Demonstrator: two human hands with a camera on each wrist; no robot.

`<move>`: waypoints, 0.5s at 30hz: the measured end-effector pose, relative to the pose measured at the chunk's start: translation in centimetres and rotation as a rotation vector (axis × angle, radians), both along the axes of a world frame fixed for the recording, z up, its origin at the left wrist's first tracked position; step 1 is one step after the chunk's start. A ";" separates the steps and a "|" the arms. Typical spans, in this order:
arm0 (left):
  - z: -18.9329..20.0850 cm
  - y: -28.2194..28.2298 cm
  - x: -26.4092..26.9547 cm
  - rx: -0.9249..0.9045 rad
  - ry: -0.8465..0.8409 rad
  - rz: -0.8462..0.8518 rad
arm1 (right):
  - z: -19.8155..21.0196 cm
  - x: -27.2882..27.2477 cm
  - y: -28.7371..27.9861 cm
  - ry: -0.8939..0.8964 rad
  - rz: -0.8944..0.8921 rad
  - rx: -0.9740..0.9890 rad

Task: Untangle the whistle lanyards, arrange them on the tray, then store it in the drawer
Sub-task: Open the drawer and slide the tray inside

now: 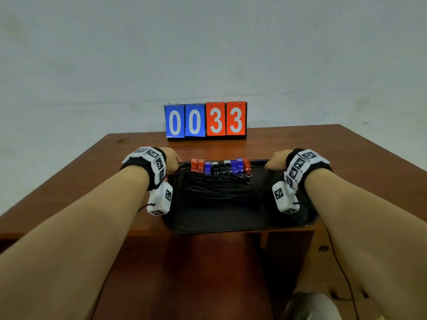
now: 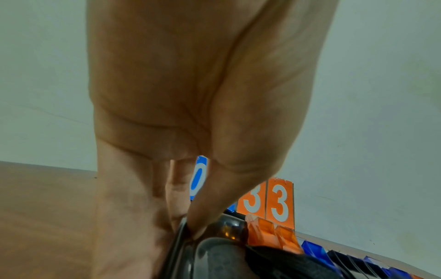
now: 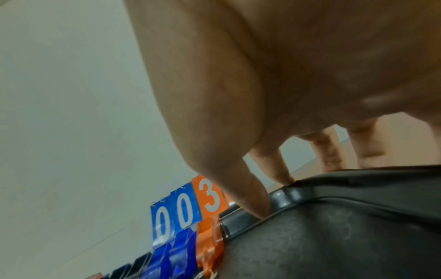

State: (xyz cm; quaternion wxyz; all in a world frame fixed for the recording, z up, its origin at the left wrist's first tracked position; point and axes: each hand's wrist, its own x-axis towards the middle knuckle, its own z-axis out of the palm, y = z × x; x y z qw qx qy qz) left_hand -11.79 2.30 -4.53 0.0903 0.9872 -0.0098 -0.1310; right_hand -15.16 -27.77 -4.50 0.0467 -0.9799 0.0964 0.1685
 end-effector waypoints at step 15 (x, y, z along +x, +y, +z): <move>-1.5 12.0 -12.5 0.035 0.031 0.097 | -1.2 -8.7 9.6 0.037 0.231 -0.234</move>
